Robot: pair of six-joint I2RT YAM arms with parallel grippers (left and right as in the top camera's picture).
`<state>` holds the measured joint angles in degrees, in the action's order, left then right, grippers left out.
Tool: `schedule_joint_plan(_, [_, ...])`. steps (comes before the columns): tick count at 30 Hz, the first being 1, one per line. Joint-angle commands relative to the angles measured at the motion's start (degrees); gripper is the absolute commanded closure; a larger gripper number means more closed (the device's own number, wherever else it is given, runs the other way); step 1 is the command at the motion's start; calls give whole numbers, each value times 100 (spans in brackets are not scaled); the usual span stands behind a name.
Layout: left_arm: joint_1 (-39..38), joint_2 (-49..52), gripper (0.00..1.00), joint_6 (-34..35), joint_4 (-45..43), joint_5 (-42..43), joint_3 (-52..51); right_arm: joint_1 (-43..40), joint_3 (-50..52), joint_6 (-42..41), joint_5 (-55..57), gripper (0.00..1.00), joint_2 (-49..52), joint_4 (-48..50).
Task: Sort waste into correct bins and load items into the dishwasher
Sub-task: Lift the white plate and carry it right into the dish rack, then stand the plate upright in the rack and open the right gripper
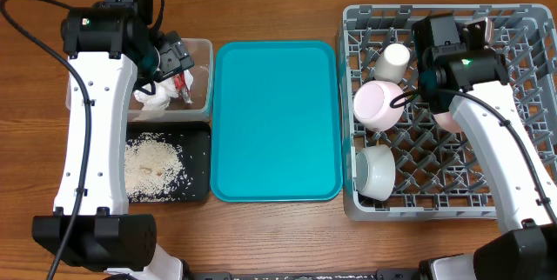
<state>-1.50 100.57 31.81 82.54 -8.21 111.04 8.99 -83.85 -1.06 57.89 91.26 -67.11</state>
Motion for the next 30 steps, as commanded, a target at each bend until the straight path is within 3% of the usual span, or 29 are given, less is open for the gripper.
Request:
schedule_joint_plan(1, [-2, -11, 0, -9, -11, -52, 42, -2, 20, 144, -632, 96, -9, 138])
schedule_joint_plan(7, [-2, -11, 0, -11, -11, -52, 42, -7, 20, 151, -1213, 91, -9, 219])
schedule_joint_plan(8, [-2, -11, 0, -11, -11, -52, 42, -7, 20, 151, -1213, 86, -9, 238])
schedule_joint_plan(12, [-2, -11, 0, -9, -11, -52, 42, -7, 20, 151, -1215, 44, -9, 358])
schedule_joint_plan(14, [-2, -11, 0, -9, -11, -52, 42, -9, 20, 151, -1287, 17, -11, 446])
schedule_joint_plan(15, [-2, -11, 0, -9, -11, -52, 42, -9, 20, 146, -1331, 13, -11, 496])
schedule_joint_plan(19, [-2, -11, 0, -11, -11, -52, 42, -7, 15, 131, -1980, 0, -31, 855])
schedule_joint_plan(25, [-2, -11, 0, -11, -11, -52, 42, -7, 17, 109, -3506, 0, -37, 992])
schedule_joint_plan(30, [-2, -11, 0, -9, -11, -52, 42, -7, 17, 109, -4153, 0, -37, 990])
